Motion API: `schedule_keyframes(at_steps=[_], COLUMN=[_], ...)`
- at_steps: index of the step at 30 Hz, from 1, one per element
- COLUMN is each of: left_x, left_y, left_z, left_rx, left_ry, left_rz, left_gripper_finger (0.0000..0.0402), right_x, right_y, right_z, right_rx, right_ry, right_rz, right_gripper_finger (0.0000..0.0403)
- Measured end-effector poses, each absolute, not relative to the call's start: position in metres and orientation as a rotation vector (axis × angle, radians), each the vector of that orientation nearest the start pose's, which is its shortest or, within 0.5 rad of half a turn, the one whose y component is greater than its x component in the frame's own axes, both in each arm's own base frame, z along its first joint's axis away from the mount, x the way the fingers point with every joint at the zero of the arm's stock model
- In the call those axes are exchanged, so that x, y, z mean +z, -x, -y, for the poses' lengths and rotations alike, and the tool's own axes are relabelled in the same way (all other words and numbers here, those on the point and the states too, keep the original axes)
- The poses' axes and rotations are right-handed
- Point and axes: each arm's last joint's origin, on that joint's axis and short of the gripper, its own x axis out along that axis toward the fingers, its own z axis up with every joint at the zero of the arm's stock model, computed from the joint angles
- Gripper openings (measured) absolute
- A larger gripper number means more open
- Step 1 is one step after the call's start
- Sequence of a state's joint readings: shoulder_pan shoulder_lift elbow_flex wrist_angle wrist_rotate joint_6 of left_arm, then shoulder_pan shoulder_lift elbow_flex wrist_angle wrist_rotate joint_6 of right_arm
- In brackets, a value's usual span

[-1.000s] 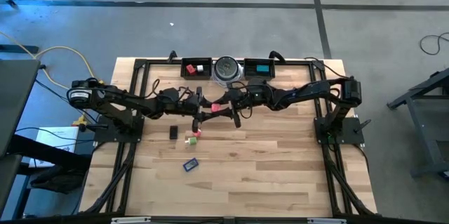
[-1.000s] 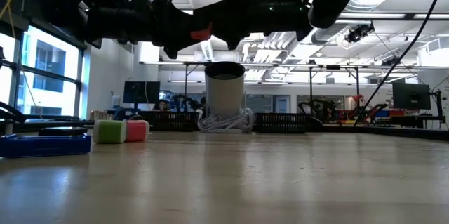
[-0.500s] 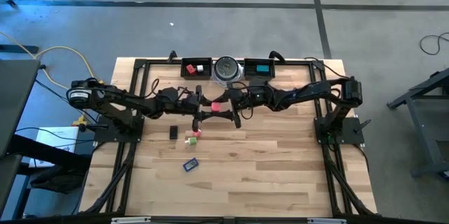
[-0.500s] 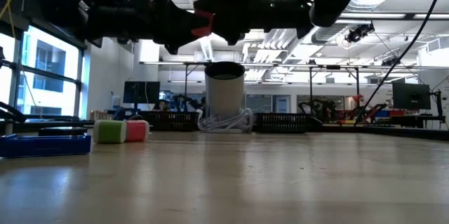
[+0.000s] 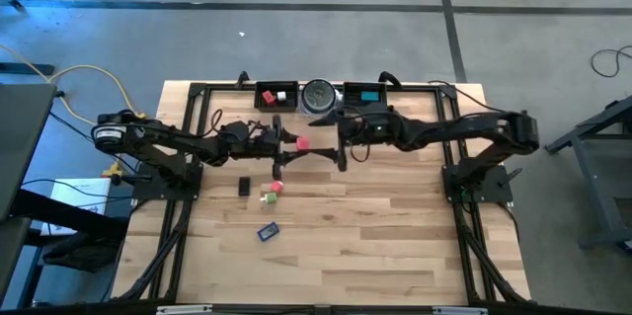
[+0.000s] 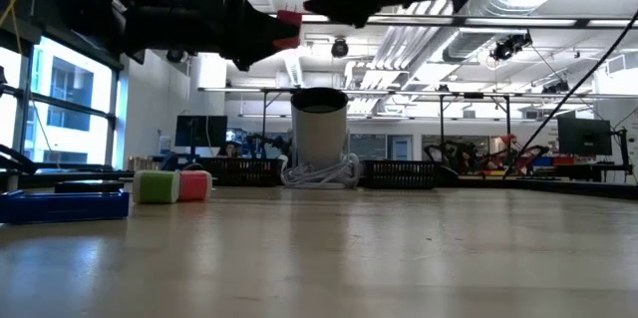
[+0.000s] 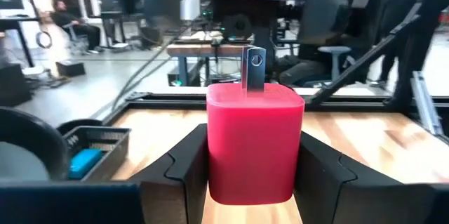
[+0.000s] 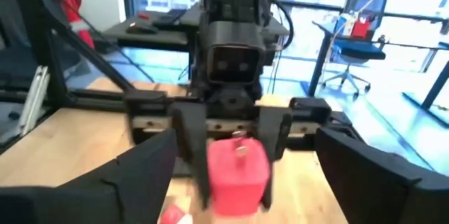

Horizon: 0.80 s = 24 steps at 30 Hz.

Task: Pick & Place Office items
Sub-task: Put the right pink charger adapter into the left black basket

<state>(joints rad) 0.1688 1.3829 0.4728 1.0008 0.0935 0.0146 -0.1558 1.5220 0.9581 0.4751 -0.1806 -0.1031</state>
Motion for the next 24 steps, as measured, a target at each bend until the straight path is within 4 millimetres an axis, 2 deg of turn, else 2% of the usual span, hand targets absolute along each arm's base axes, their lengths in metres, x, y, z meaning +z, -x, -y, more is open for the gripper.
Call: schedule_keyframes(at_steps=[3, 8, 13, 18, 24], left_x=[0.216, 0.213, 0.212, 0.210, 0.208], left_y=[-0.258, -0.248, -0.233, -0.222, -0.213], left_z=[-0.054, -0.090, -0.121, -0.141, -0.154], left_rx=[0.135, 0.264, 0.285, 0.360, 0.500], left_ry=[-0.027, 0.031, 0.089, 0.106, 0.109], left_rz=[0.087, 0.062, 0.065, 0.056, 0.053], left_gripper_finger=[0.0147, 0.0147, 0.0147, 0.0147, 0.0147], right_x=[0.287, 0.291, 0.294, 0.285, 0.268], right_y=[-0.329, -0.317, -0.306, -0.292, -0.265], right_z=[0.045, 0.031, 0.017, 0.013, 0.014], right_rx=[0.034, -0.018, -0.089, -0.133, -0.209], right_ry=[0.087, 0.134, 0.189, 0.196, 0.137], right_rz=[-0.123, -0.221, -0.293, -0.332, -0.342], right_gripper_finger=[0.0317, 0.0304, 0.0295, 0.0288, 0.0286])
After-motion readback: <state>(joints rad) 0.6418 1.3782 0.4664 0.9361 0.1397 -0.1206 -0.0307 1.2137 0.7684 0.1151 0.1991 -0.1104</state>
